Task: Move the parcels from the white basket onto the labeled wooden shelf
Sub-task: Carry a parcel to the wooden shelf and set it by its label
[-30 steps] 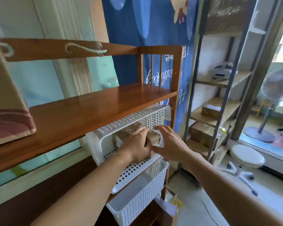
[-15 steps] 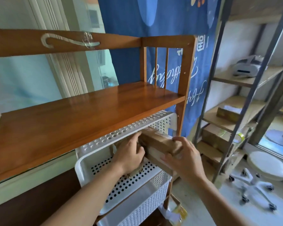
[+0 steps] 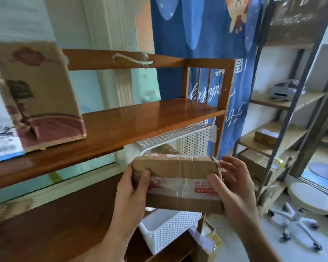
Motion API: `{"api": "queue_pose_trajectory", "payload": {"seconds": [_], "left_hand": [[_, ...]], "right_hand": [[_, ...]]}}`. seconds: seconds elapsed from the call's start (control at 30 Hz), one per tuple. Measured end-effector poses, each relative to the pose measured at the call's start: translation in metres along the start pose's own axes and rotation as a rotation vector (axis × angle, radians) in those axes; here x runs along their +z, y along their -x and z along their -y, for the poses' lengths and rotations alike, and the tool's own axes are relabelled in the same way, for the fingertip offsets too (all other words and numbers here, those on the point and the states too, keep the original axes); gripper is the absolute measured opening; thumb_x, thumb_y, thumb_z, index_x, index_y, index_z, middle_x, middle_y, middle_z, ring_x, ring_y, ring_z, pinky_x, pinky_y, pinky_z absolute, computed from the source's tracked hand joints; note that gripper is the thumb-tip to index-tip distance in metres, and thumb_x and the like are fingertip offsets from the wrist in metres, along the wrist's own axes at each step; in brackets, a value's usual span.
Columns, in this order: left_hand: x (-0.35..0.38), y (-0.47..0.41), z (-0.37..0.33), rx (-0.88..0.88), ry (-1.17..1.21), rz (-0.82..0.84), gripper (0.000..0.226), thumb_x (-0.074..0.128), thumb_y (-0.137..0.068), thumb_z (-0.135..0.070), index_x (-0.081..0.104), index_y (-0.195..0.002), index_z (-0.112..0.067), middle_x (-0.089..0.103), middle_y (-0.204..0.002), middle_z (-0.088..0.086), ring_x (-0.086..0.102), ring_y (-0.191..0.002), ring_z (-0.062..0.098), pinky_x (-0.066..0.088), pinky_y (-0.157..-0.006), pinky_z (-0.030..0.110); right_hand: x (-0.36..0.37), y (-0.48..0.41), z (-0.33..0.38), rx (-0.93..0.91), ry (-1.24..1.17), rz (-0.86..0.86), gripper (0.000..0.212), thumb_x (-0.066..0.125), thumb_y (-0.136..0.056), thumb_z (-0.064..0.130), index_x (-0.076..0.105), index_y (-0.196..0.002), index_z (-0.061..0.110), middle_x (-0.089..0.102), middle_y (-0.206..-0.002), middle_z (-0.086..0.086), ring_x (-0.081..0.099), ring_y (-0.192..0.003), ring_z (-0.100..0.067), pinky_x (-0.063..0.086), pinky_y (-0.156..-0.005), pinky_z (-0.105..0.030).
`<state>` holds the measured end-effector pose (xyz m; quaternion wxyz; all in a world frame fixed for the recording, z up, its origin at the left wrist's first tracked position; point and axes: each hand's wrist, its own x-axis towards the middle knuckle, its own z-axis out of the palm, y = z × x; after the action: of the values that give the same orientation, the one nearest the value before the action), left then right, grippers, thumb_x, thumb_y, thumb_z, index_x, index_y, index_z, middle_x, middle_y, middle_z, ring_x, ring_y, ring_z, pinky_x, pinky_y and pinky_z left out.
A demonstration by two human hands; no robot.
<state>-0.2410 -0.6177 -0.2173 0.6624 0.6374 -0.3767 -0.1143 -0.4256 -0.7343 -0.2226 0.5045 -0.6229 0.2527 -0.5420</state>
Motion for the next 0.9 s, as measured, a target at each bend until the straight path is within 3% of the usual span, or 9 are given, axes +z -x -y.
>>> {"api": "queue_pose_trajectory", "payload": {"seconds": [0.1, 0.2, 0.27, 0.33, 0.5, 0.6, 0.67, 0.77, 0.9], "left_hand": [[-0.096, 0.048, -0.006, 0.092, 0.026, -0.124, 0.021, 0.056, -0.095, -0.032, 0.056, -0.115, -0.039, 0.069, -0.111, -0.014, 0.059, -0.099, -0.020, 0.041, -0.078, -0.003], [-0.198, 0.096, -0.010, 0.189, 0.277, -0.212, 0.035, 0.064, -0.093, -0.039, 0.051, -0.121, -0.022, 0.073, -0.114, -0.025, 0.064, -0.108, -0.008, 0.049, -0.084, 0.007], [-0.257, 0.137, -0.011, 0.169, 0.386, -0.265, 0.062, 0.078, -0.073, -0.059, 0.052, -0.115, -0.022, 0.072, -0.111, -0.021, 0.065, -0.104, 0.000, 0.052, -0.082, 0.013], [-0.305, 0.183, -0.013, 0.120, 0.442, -0.358, 0.068, 0.084, -0.064, -0.060, 0.054, -0.115, -0.025, 0.072, -0.111, -0.011, 0.067, -0.099, 0.004, 0.052, -0.081, 0.016], [-0.402, 0.257, -0.033, 0.140, 0.359, -0.538, 0.050, 0.062, -0.081, -0.030, 0.055, -0.130, -0.026, 0.070, -0.127, 0.001, 0.067, -0.114, 0.013, 0.053, -0.089, 0.022], [-0.441, 0.288, -0.046, 0.180, 0.234, -0.600, 0.040, 0.053, -0.093, -0.029, 0.056, -0.132, -0.036, 0.067, -0.134, -0.003, 0.061, -0.127, 0.017, 0.048, -0.101, 0.034], [-0.461, 0.305, -0.054, 0.214, 0.113, -0.624, 0.039, 0.050, -0.097, -0.024, 0.055, -0.132, -0.037, 0.068, -0.131, -0.010, 0.061, -0.125, 0.010, 0.050, -0.099, 0.027], [-0.481, 0.327, -0.058, 0.212, 0.012, -0.681, 0.045, 0.052, -0.092, -0.013, 0.052, -0.132, -0.033, 0.068, -0.129, -0.012, 0.062, -0.122, 0.005, 0.050, -0.091, 0.015], [-0.492, 0.345, -0.064, 0.218, -0.001, -0.775, 0.038, 0.063, -0.088, -0.016, 0.054, -0.123, -0.024, 0.067, -0.128, 0.005, 0.062, -0.123, 0.022, 0.052, -0.094, 0.026]], "right_hand": [[0.063, 0.060, 0.023, 0.003, -0.081, 0.084, 0.037, 0.077, -0.071, 0.022, 0.067, -0.106, 0.014, 0.079, -0.099, -0.002, 0.077, -0.088, -0.020, 0.061, -0.064, -0.027], [0.132, 0.136, 0.046, -0.011, -0.203, 0.171, 0.031, 0.069, -0.084, 0.042, 0.073, -0.108, 0.022, 0.079, -0.106, -0.001, 0.075, -0.099, -0.013, 0.060, -0.073, -0.024], [0.175, 0.188, 0.059, 0.022, -0.261, 0.218, 0.046, 0.063, -0.078, 0.071, 0.075, -0.100, 0.033, 0.079, -0.100, 0.008, 0.074, -0.092, -0.005, 0.058, -0.074, -0.025], [0.213, 0.236, 0.069, 0.086, -0.301, 0.269, 0.055, 0.068, -0.066, 0.078, 0.073, -0.094, 0.031, 0.078, -0.093, 0.008, 0.071, -0.085, -0.006, 0.055, -0.075, -0.029], [0.292, 0.311, 0.104, 0.153, -0.437, 0.402, 0.060, 0.080, -0.071, 0.059, 0.072, -0.112, 0.015, 0.077, -0.105, -0.007, 0.067, -0.101, -0.023, 0.055, -0.079, -0.026], [0.325, 0.341, 0.126, 0.141, -0.447, 0.493, 0.041, 0.064, -0.087, 0.035, 0.071, -0.121, 0.015, 0.076, -0.118, -0.007, 0.069, -0.114, -0.026, 0.055, -0.093, -0.038], [0.338, 0.359, 0.135, 0.112, -0.436, 0.521, 0.037, 0.060, -0.089, 0.024, 0.070, -0.124, 0.014, 0.076, -0.120, -0.005, 0.069, -0.116, -0.025, 0.052, -0.100, -0.046], [0.349, 0.377, 0.139, 0.030, -0.402, 0.550, 0.039, 0.061, -0.091, -0.005, 0.071, -0.120, 0.019, 0.076, -0.117, -0.007, 0.070, -0.113, -0.026, 0.052, -0.099, -0.052], [0.359, 0.388, 0.143, 0.005, -0.458, 0.568, 0.046, 0.062, -0.086, -0.018, 0.072, -0.109, 0.022, 0.072, -0.123, -0.011, 0.064, -0.123, -0.032, 0.048, -0.102, -0.059]]}}
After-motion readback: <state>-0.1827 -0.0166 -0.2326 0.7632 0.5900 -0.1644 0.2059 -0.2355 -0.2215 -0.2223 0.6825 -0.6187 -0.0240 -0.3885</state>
